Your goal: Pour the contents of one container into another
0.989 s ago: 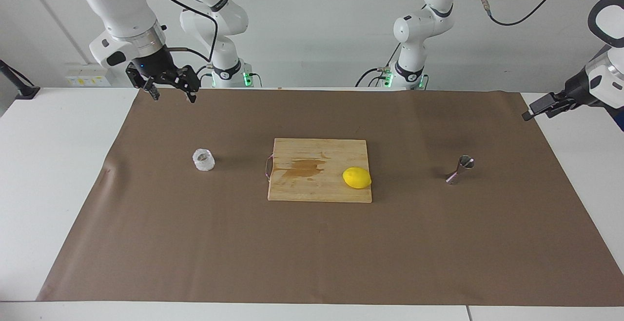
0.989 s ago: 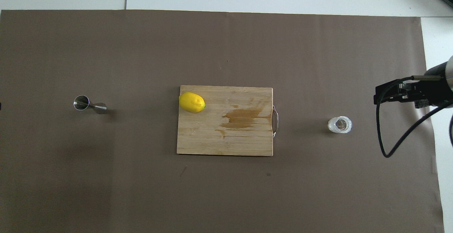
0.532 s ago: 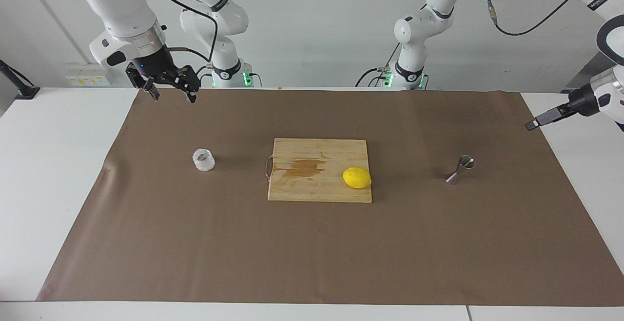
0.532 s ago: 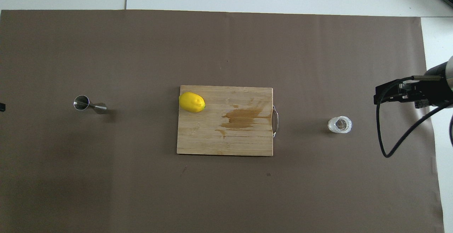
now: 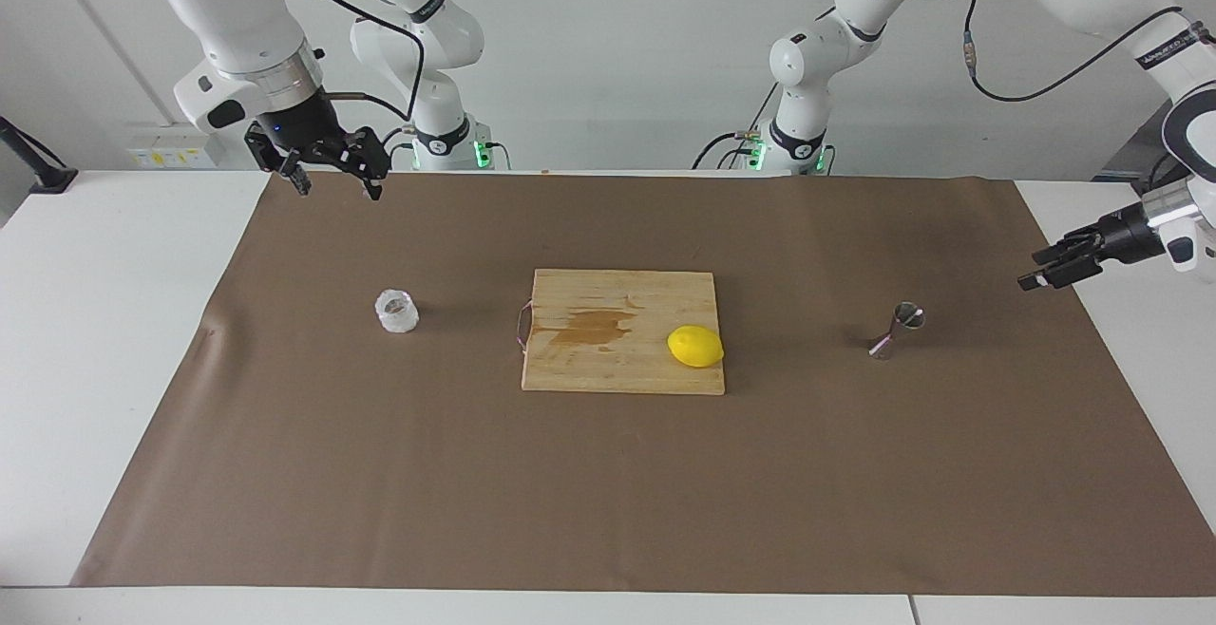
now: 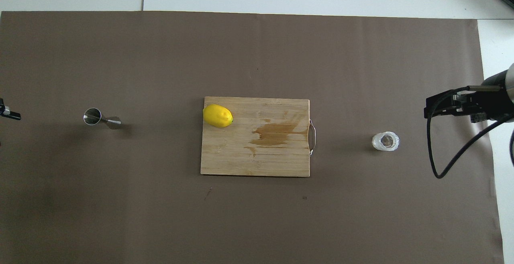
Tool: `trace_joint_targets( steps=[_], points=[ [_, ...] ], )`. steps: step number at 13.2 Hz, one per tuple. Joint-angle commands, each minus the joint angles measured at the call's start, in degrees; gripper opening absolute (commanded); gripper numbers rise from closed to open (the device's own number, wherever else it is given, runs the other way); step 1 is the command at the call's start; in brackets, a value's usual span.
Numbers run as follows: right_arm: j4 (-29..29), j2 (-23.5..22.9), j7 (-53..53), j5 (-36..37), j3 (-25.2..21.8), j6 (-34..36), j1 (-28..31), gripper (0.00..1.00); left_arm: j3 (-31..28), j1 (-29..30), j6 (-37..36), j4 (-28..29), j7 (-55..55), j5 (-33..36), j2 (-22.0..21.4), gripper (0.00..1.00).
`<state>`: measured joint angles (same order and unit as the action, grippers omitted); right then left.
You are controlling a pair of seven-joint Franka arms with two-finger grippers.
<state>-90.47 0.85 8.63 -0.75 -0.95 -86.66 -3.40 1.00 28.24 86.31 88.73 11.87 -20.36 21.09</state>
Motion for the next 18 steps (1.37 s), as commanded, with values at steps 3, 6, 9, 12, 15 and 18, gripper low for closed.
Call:
trace_joint_targets(
  steps=[3, 6, 9, 12, 15, 18],
  points=[
    [-0.3, 0.4, -1.3, -1.5, -0.5, 0.6, 0.1, 1.00, 0.5, 1.6, 1.0, -0.4, 12.2, -8.3, 5.0, 1.00],
    [-0.2, 0.4, -1.3, -1.4, -0.5, 0.6, 0.1, 1.00, 0.7, 0.9, 1.0, 1.4, 22.1, -13.3, 5.8, 1.00],
    [-0.2, 0.4, -1.3, -1.4, -0.5, 0.5, 0.1, 1.00, 0.9, 0.6, 1.0, 3.4, 29.5, -18.2, 6.0, 1.00],
    [-0.2, 0.4, -1.3, -1.5, -0.5, 0.6, 0.1, 1.00, 0.9, 1.1, 0.8, 7.3, 30.9, -24.3, 6.2, 1.00],
    [-0.2, 0.4, -1.3, -1.5, -0.5, 0.5, 0.1, 1.00, 0.9, 0.5, 1.0, 9.5, 34.5, -27.7, 6.2, 1.00],
    [-0.2, 0.4, -1.3, -1.4, -0.5, 0.6, 0.1, 1.00, 0.9, 0.5, 0.9, 11.7, 34.7, -31.9, 8.2, 1.00]
  ],
)
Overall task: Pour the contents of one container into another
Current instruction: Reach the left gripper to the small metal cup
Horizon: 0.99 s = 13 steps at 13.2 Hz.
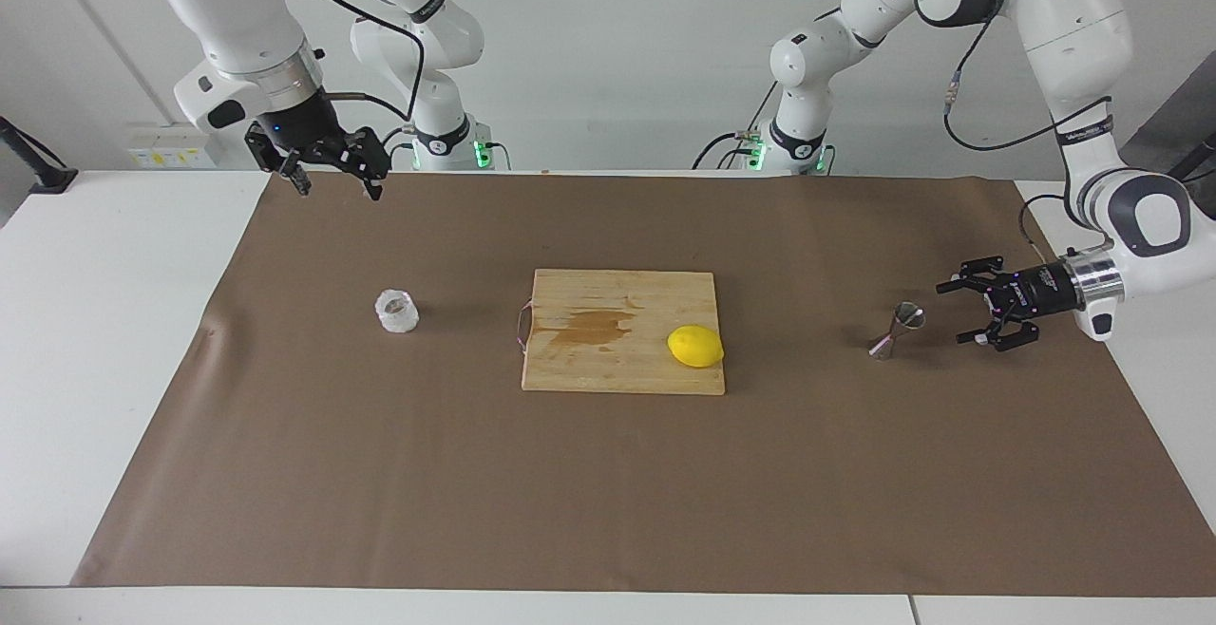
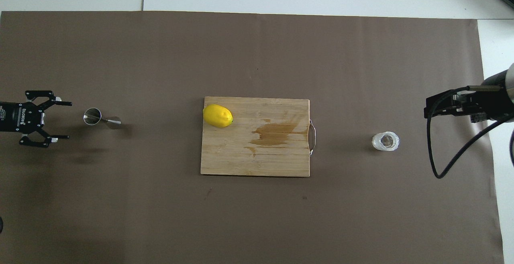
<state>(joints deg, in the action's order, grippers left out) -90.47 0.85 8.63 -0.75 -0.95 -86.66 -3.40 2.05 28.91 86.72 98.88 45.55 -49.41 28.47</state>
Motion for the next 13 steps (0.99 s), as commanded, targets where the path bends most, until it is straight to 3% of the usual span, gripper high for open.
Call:
trace_joint_targets(
  steps=[1, 13],
  points=[
    [-0.2, 0.4, -1.2, -1.5, -0.5, 0.6, 0.1, 1.00, -0.1, -0.3, 0.7, 2.4, 1.2, -4.4, 1.0, 1.00],
    [-0.2, 0.4, -1.2, -1.5, -0.5, 0.6, 0.1, 1.00, 1.4, -1.7, 1.5, 3.8, 0.2, -11.0, 2.4, 1.00]
  ],
)
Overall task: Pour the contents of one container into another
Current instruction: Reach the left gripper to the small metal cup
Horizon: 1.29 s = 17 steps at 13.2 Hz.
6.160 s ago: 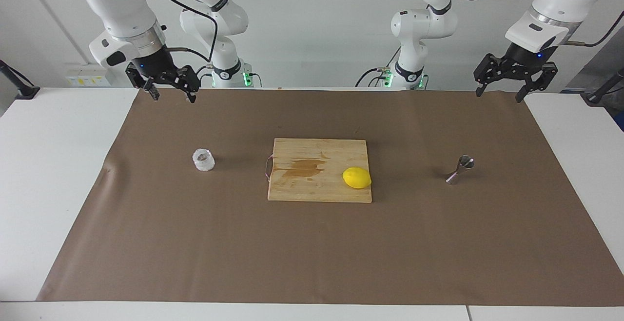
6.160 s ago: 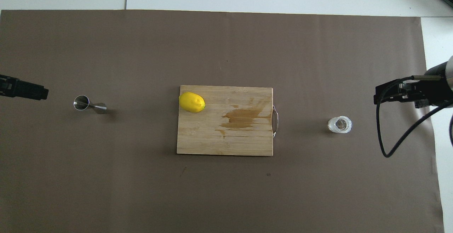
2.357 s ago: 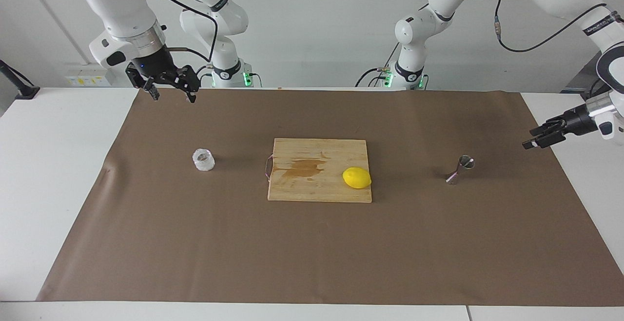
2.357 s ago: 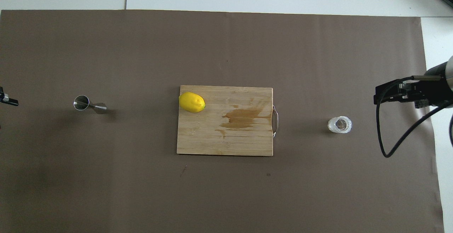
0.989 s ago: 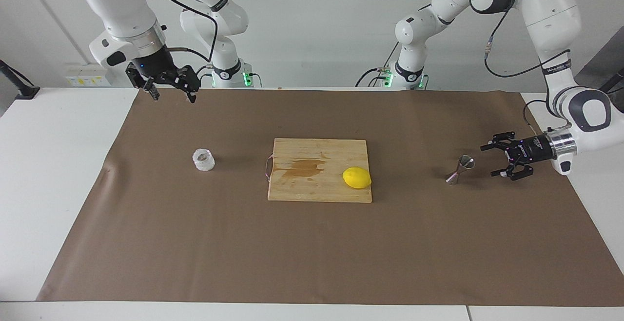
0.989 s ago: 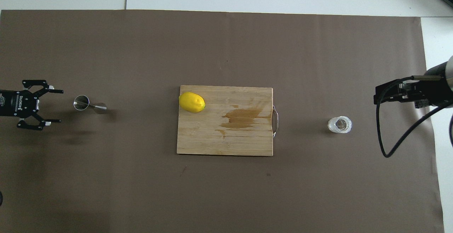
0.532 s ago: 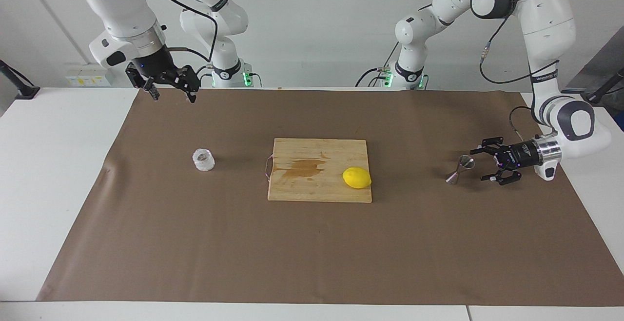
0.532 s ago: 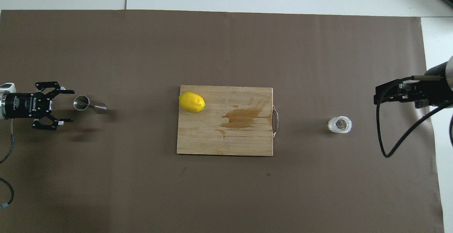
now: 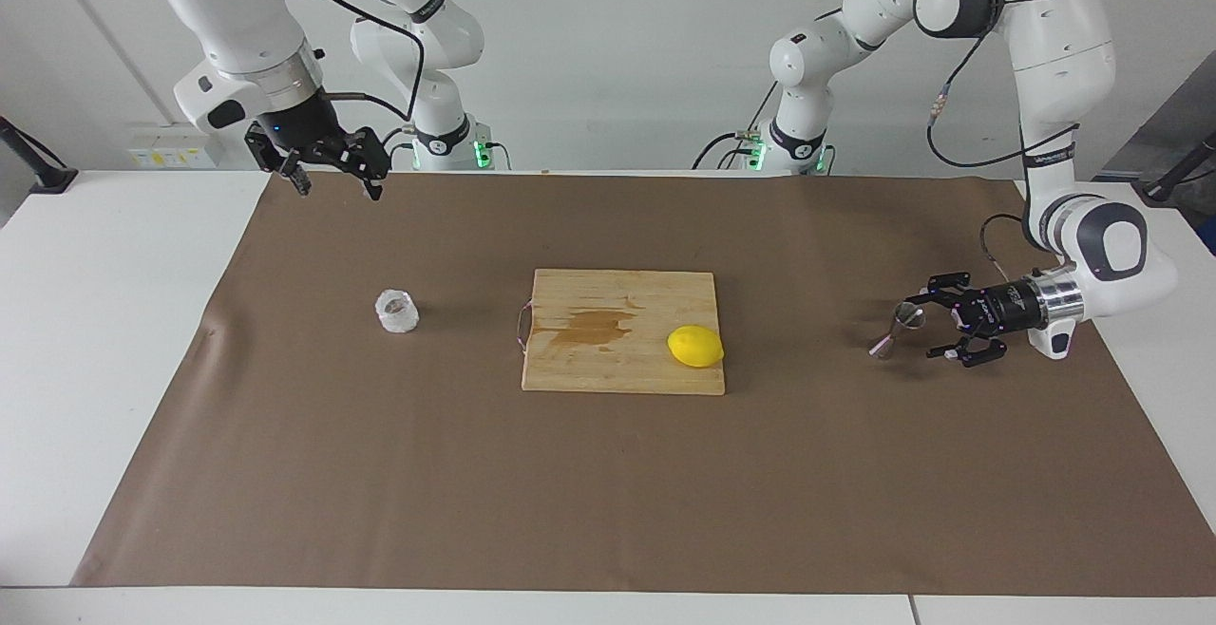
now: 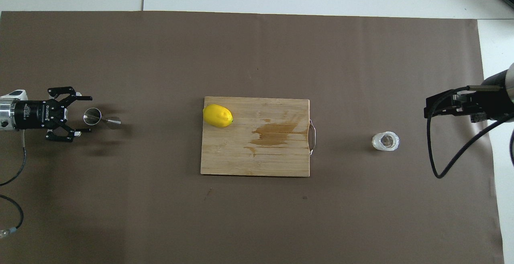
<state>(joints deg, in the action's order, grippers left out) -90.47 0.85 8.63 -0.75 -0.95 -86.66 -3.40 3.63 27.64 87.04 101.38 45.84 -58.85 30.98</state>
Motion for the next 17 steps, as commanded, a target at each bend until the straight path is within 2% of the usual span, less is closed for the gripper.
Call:
trace_joint_targets(
  steps=[1, 17],
  points=[
    [-0.2, 0.4, -1.2, -1.4, -0.5, 0.6, 0.1, 1.00, -0.1, -0.5, 1.2, 1.5, -0.1, -2.0, -0.1, 1.00],
    [-0.2, 0.4, -1.2, -1.5, -0.5, 0.6, 0.1, 1.00, -0.1, -0.5, -1.8, 3.2, -5.3, -3.8, -0.2, 1.00]
  ],
)
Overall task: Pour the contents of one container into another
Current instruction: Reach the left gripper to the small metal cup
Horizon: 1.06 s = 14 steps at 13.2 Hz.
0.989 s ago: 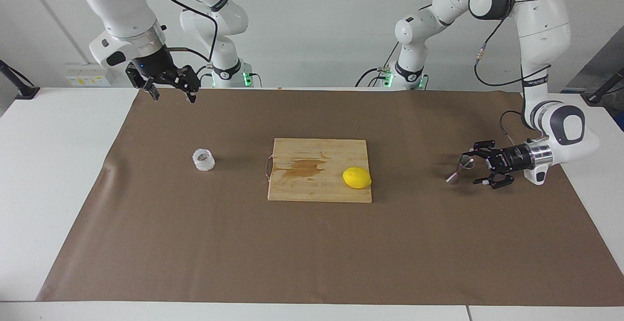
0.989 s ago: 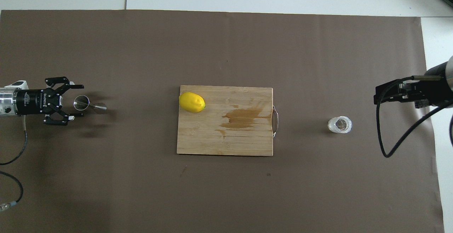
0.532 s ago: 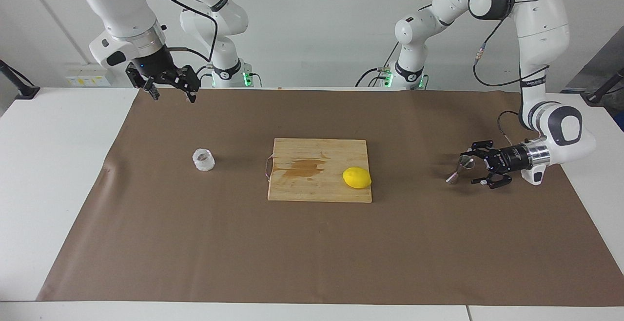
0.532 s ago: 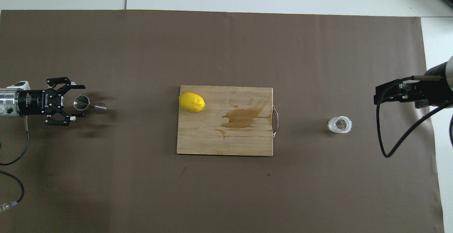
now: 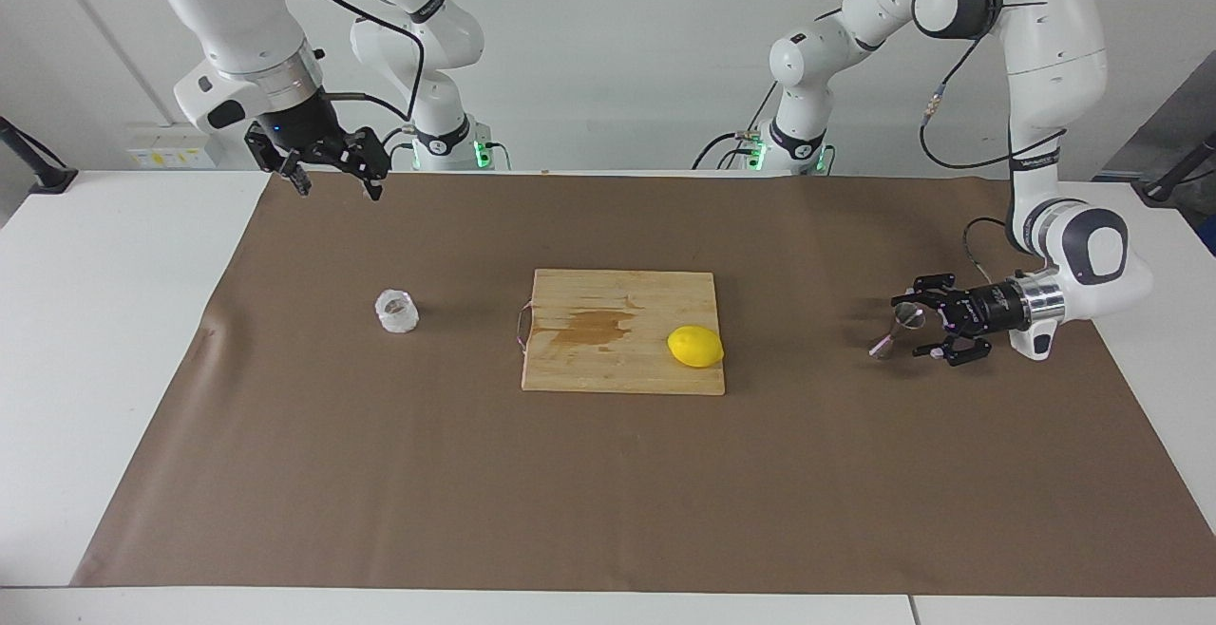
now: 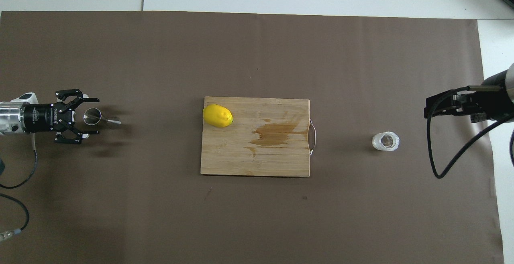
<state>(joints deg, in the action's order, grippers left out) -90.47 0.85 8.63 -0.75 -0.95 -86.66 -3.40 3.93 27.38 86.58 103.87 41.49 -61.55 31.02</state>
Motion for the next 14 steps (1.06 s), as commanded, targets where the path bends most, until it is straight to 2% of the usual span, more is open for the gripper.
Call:
trace_joint_targets(
  steps=[1, 4, 7, 11, 14],
  points=[
    [-0.2, 0.4, -1.2, -1.5, -0.5, 0.5, 0.1, 1.00, -0.4, 0.0, -1.6, 0.7, -1.1, -1.2, -0.3, 1.00],
    [-0.2, 0.4, -1.2, -1.5, -0.5, 0.5, 0.1, 1.00, -0.4, 0.0, -2.1, 0.7, -1.2, -1.3, -0.3, 0.98],
    [-0.2, 0.4, -1.2, -1.5, -0.5, 0.5, 0.1, 1.00, -0.4, 0.1, -2.2, 0.7, -1.2, -1.3, -0.3, 0.81],
    [-0.2, 0.4, -1.2, -1.5, -0.5, 0.5, 0.1, 1.00, -0.4, 0.2, -2.1, 0.7, -1.2, -1.3, -0.3, 0.79],
    [-0.2, 0.4, -1.2, -1.4, -0.5, 0.5, 0.1, 1.00, -0.4, 0.2, -2.1, 0.7, -1.2, -1.3, -0.3, 0.70]
  ],
)
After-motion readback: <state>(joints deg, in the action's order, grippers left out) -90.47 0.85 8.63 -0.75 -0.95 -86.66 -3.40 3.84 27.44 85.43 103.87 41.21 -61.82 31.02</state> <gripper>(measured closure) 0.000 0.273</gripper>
